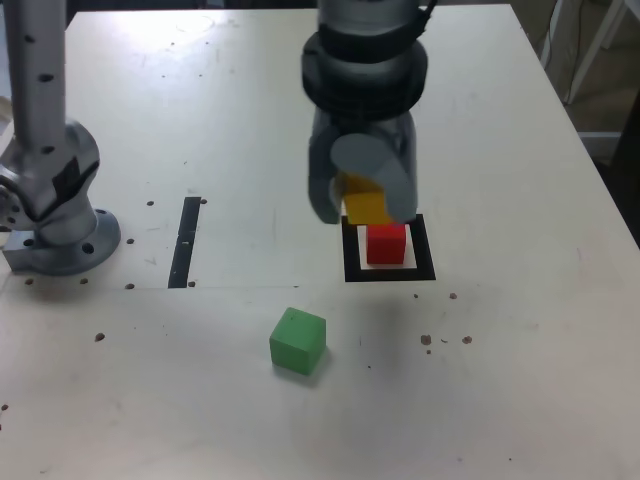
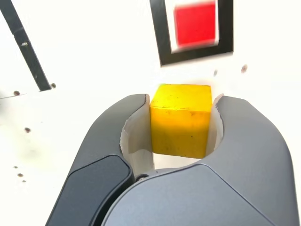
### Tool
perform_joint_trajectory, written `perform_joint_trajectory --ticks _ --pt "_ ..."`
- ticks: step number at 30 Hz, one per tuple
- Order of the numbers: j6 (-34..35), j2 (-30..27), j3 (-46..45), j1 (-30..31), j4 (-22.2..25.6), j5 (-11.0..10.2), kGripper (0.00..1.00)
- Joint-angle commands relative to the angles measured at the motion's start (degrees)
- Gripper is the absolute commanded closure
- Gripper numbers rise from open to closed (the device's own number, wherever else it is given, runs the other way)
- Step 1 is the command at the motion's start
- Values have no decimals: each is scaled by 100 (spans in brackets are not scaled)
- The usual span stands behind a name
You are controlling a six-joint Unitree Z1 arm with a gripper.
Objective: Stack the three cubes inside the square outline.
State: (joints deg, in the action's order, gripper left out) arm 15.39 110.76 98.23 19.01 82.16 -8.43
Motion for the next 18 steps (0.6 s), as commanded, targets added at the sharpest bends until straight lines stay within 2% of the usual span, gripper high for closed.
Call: perform_joint_trajectory --ticks 1,7,18 --pt "-44 98 32 -172 -33 -13 68" --pt "-178 309 -12 -568 -144 -12 68" --pt "-373 555 -48 -907 -266 134 68"
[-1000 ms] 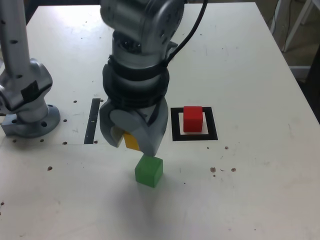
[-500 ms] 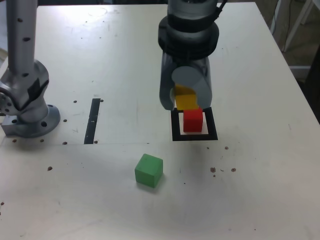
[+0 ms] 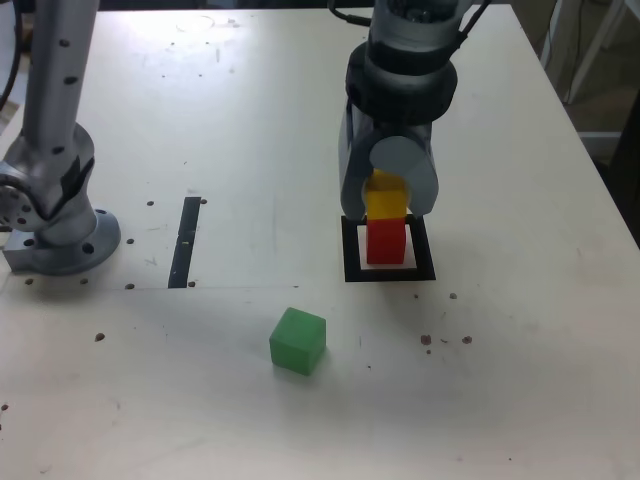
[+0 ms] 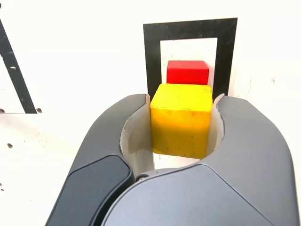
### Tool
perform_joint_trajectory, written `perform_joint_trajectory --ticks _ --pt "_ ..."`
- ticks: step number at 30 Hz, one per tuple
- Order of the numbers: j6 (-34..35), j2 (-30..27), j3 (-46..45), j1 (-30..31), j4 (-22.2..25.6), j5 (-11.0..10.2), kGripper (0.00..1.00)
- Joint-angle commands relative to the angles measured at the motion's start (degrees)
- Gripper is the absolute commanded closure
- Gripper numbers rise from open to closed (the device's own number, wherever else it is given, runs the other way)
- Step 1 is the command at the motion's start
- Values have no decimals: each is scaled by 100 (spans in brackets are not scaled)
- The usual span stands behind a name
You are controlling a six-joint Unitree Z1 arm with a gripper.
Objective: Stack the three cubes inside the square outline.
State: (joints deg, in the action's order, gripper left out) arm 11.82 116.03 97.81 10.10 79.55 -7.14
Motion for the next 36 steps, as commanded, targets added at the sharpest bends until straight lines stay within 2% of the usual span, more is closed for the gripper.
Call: perform_joint_trajectory --ticks 1,15,20,27,32,36 --pt "-35 38 -8 -39 -5 10 68" --pt "-155 210 -52 -150 -73 196 66" --pt "-179 270 -87 -180 -122 178 51" --pt "-308 321 -178 -299 -317 179 24" --pt "-381 353 -221 -339 -376 273 15" --pt "-391 300 -212 -341 -357 266 8"
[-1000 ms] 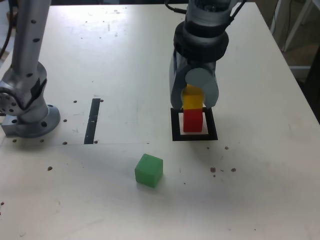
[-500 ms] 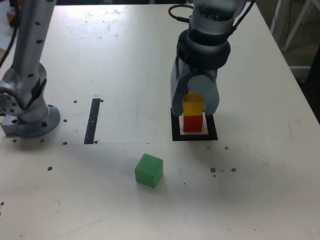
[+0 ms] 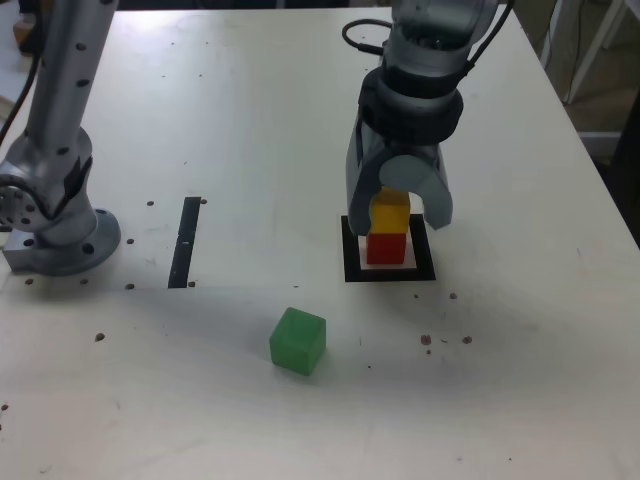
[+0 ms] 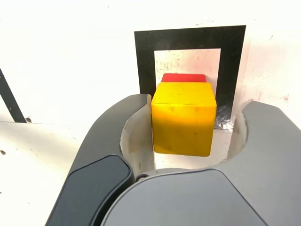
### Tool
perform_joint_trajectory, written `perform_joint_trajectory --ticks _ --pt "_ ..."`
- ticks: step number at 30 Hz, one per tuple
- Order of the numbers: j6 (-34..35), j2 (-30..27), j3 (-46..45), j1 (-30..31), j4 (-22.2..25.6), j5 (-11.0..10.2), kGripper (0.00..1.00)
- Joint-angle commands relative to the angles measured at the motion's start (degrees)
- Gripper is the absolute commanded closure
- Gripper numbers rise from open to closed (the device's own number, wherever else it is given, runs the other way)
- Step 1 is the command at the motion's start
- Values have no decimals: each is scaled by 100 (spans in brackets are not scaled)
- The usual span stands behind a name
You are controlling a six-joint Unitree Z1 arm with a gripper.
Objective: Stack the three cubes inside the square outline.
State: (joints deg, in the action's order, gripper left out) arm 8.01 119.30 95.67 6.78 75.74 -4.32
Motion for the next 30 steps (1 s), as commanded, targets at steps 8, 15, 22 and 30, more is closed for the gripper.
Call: perform_joint_trajectory --ticks 8,15,22,30 --pt "91 -420 -59 170 270 -160 1" --pt "253 -870 -209 590 489 -207 1" --pt "222 -1024 -507 1307 427 -58 3" --pt "244 -981 -1571 1971 -570 446 3"
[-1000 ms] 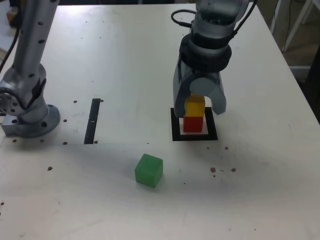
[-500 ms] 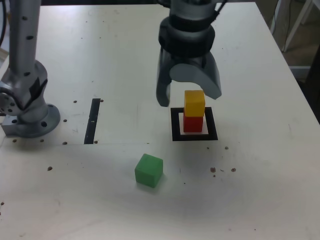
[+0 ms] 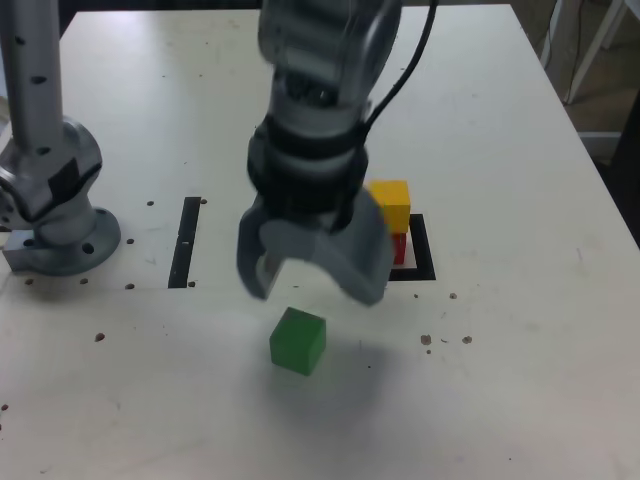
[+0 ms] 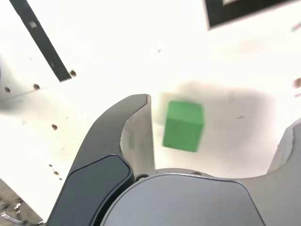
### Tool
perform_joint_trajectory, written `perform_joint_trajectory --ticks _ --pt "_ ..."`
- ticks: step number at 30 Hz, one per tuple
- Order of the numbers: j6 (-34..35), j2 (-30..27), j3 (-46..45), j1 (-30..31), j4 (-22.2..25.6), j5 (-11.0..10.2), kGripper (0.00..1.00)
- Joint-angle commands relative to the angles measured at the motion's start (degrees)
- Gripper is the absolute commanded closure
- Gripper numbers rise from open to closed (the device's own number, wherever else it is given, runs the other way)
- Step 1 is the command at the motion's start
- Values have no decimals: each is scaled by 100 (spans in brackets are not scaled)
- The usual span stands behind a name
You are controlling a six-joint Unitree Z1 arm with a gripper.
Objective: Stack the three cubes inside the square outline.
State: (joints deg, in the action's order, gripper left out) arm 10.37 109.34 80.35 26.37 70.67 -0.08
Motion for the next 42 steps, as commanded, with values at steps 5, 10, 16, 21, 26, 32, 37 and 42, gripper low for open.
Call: perform_joint_trajectory --ticks 5,10,16,21,26,32,37,42 --pt "9 117 -390 121 -564 127 4" --pt "29 217 -528 140 -741 77 8" --pt "121 310 -632 183 -800 38 13" --pt "317 398 -635 343 -837 -28 22" --pt "424 446 -658 444 -870 -23 31" --pt "430 467 -679 542 -1003 -11 38" --pt "424 460 -695 562 -1075 -22 50" --pt "411 447 -692 562 -1102 -14 67"
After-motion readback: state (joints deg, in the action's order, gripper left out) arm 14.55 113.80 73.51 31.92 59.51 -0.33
